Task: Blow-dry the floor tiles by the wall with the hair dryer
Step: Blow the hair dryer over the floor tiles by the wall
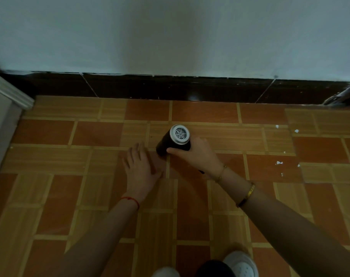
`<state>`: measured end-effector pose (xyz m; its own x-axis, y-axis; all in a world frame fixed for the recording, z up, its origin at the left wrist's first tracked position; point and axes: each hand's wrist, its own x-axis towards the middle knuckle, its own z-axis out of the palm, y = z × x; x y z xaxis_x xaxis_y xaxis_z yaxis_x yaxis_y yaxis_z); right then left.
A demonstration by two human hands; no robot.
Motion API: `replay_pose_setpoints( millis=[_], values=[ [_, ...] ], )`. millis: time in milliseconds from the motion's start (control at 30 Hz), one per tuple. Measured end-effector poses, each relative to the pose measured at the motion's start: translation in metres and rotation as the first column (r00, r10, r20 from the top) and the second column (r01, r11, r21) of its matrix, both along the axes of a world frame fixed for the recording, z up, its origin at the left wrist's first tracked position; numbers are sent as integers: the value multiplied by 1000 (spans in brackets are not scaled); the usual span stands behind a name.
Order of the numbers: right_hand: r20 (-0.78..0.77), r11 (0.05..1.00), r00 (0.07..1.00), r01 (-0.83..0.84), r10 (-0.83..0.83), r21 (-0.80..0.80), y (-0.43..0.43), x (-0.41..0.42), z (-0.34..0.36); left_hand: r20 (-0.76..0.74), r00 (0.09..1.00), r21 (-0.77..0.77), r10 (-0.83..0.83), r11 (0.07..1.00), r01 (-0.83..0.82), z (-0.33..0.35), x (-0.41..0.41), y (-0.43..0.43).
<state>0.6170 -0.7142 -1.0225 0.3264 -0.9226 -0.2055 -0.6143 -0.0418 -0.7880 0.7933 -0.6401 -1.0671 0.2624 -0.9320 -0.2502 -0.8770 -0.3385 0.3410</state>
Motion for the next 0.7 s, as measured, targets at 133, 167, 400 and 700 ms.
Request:
replay_pose_setpoints(
  millis=[133,167,400,700],
  values=[
    [11,1000,1000,9,-9,20,-3,-3,-1,-1,1000,0,-8,1000,8,0,-2,0],
    [7,999,1000,-12,12,41,-4,-4,0,-1,1000,-5,-10,1000,10,1,-3,-1],
    [82,970,967,241,-241,7,-1,-37,3,-10,998,9,-62,998,62,2,-14,-12],
    [79,876,874,482,-480,-15,27,-128,12,-46,916,-32,-399,917,398,4,-91,-38]
  ],
)
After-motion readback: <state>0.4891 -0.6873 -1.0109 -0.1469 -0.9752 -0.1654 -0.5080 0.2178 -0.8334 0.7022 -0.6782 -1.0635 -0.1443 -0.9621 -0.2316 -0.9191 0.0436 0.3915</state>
